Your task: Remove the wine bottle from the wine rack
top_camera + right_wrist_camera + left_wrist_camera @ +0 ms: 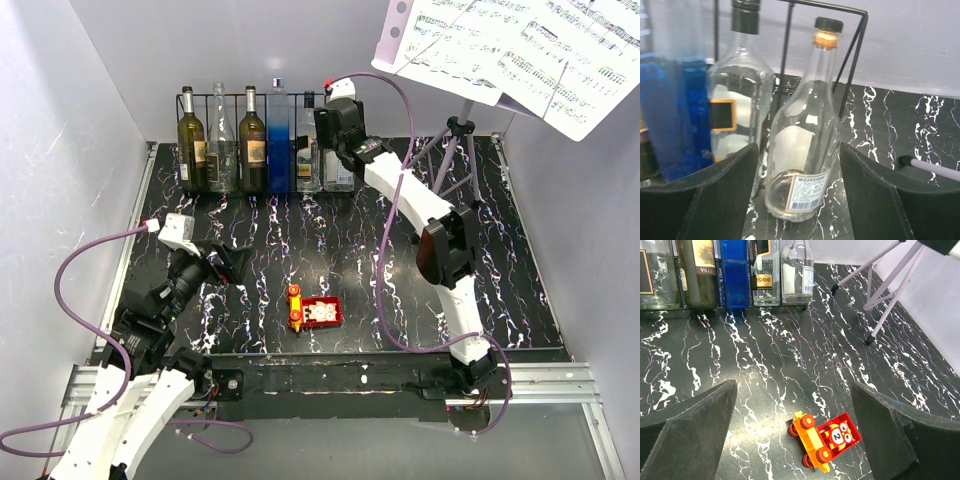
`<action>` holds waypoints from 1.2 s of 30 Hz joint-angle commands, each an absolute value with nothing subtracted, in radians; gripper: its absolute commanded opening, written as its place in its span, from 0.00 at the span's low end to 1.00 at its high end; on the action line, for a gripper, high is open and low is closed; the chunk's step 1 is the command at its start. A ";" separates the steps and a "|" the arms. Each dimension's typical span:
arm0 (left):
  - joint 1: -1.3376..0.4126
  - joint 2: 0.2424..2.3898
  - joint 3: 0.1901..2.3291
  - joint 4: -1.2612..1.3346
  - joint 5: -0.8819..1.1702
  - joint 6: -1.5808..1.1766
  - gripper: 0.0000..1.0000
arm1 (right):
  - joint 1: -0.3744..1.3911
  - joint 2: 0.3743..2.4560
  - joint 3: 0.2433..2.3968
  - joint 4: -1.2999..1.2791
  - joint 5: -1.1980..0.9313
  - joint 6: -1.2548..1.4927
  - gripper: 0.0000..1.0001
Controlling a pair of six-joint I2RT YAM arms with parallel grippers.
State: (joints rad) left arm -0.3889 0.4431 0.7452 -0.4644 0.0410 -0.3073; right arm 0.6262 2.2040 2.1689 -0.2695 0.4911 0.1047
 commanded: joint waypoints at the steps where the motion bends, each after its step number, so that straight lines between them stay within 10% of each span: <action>1: -0.385 0.436 0.742 -0.468 0.063 -0.308 0.98 | 0.594 2.238 2.226 -0.163 0.506 0.107 0.74; 36: -0.385 0.483 0.742 -0.486 0.061 -0.313 0.98 | 0.469 2.586 2.444 0.166 0.322 0.360 0.65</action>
